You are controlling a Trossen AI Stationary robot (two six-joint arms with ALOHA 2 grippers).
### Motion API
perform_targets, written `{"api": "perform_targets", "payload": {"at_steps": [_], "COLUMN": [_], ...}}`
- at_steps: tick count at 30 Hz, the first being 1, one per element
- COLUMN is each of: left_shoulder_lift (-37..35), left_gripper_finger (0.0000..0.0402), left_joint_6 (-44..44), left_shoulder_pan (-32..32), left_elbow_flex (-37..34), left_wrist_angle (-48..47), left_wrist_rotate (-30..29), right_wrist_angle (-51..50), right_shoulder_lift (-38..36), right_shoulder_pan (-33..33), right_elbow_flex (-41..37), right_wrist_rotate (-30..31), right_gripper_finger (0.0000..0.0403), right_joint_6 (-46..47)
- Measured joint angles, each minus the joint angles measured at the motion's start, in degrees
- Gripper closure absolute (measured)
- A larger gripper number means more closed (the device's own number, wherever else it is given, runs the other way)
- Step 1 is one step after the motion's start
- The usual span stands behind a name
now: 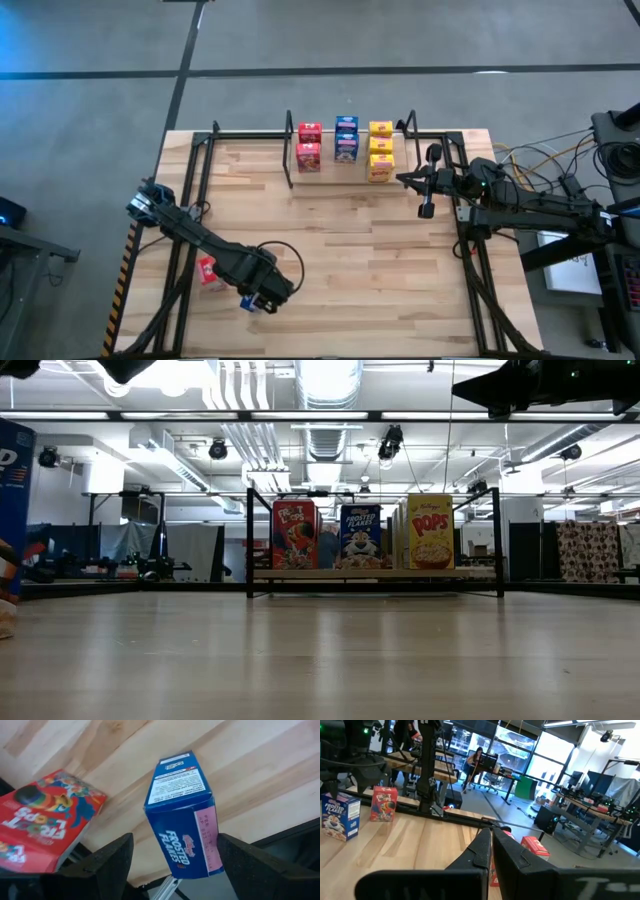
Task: Stack cereal on shelf
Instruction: Put the blue cereal box on the shelf aligned with the other blue cereal boxes
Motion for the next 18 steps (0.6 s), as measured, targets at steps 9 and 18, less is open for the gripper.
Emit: {"api": "perform_targets", "payload": {"at_steps": [9,18], "left_shoulder_lift": [-0.55,0.81], "left_gripper_finger": [0.013,0.013], "left_joint_6": [0.44,0.41], "left_shoulder_pan": [-0.11,-0.09], "left_elbow_flex": [5.65,4.17], "left_wrist_angle": [-1.68,-2.24], "left_wrist_rotate": [-2.15,-1.72], "right_wrist_angle": [0.01,0.0], "right_shoulder_lift": [0.0,0.0], "right_shoulder_pan": [0.01,0.0], "right_elbow_flex": [0.0,0.0], "right_wrist_rotate": [0.02,0.02], "right_gripper_finger": [0.0394,0.0394], "right_joint_6": [0.0,-0.02]}}
